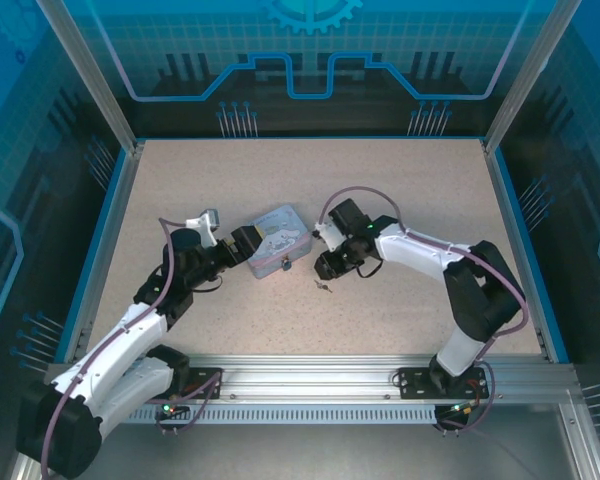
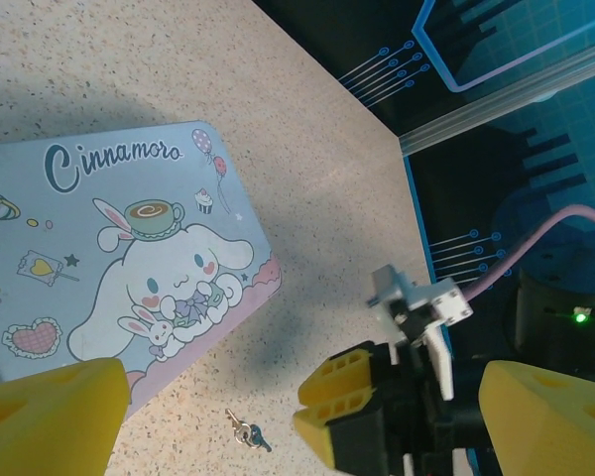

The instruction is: Unlock the padlock with the key

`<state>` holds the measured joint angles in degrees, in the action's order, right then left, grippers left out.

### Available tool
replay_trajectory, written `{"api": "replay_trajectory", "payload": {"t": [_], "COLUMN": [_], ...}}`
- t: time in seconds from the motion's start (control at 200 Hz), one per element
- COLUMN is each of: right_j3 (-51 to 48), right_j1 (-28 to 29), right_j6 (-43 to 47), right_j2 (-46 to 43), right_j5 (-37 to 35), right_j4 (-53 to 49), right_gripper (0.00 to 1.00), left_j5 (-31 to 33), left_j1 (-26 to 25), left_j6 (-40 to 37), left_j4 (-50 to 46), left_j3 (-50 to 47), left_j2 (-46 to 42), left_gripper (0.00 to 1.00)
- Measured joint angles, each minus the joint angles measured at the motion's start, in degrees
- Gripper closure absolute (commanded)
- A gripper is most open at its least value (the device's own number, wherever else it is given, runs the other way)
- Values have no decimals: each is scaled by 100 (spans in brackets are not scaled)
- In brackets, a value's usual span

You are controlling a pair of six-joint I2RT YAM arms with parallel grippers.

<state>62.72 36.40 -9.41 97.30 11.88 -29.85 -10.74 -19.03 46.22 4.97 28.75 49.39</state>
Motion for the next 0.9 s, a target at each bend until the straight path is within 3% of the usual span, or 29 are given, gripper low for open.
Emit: {"api": "replay_trajectory", "payload": {"t": [0.335, 0.9], "right_j3": [498, 903], "right_j1": [540, 800], "right_j6": [111, 197], "right_j2": [721, 1224], "right_j5": [-852, -1318], "right_j4": [-544, -859], "right_gripper": [64, 65], "left_j5": [334, 407], "left_j1": [0, 0], "left_j6": [-118, -205], "left_j4": [-457, -649], "left_j3": [0, 0], "left_j2": [-310, -339], "left_gripper": [6, 6]}}
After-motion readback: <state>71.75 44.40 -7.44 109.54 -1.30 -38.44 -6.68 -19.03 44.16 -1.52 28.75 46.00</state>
